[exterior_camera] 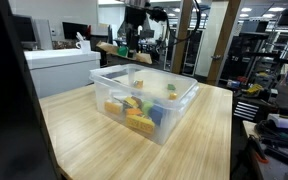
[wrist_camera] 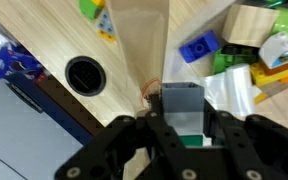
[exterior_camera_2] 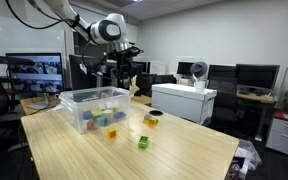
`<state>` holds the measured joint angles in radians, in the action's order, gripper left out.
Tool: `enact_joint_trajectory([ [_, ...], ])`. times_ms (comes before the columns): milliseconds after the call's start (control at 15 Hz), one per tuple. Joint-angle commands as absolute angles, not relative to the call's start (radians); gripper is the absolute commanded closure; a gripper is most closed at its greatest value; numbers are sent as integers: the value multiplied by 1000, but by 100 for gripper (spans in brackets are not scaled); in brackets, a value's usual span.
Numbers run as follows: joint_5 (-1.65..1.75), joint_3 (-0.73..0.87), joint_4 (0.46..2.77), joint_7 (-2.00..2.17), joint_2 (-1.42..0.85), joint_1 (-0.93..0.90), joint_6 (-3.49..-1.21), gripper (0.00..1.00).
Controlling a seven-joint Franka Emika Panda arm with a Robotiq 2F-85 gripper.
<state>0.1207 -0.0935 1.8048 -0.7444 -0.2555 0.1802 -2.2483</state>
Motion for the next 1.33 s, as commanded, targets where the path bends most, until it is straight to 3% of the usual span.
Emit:
enact_joint_trajectory([
  [0, 29, -99, 1993, -892, -94, 144, -2263, 87],
  [267, 34, -63, 2085, -934, -52, 95, -2202, 87],
  [333, 21, -56, 2096, -958, -51, 93, -2193, 37],
  [400, -4, -49, 2096, -980, -52, 94, -2192, 35],
  [533, -70, -29, 2081, -1010, -55, 99, -2201, 16],
  [667, -101, -10, 2064, -972, -55, 101, -2206, 4],
  [1267, -14, 128, 1868, -629, -184, 152, -2268, 0],
])
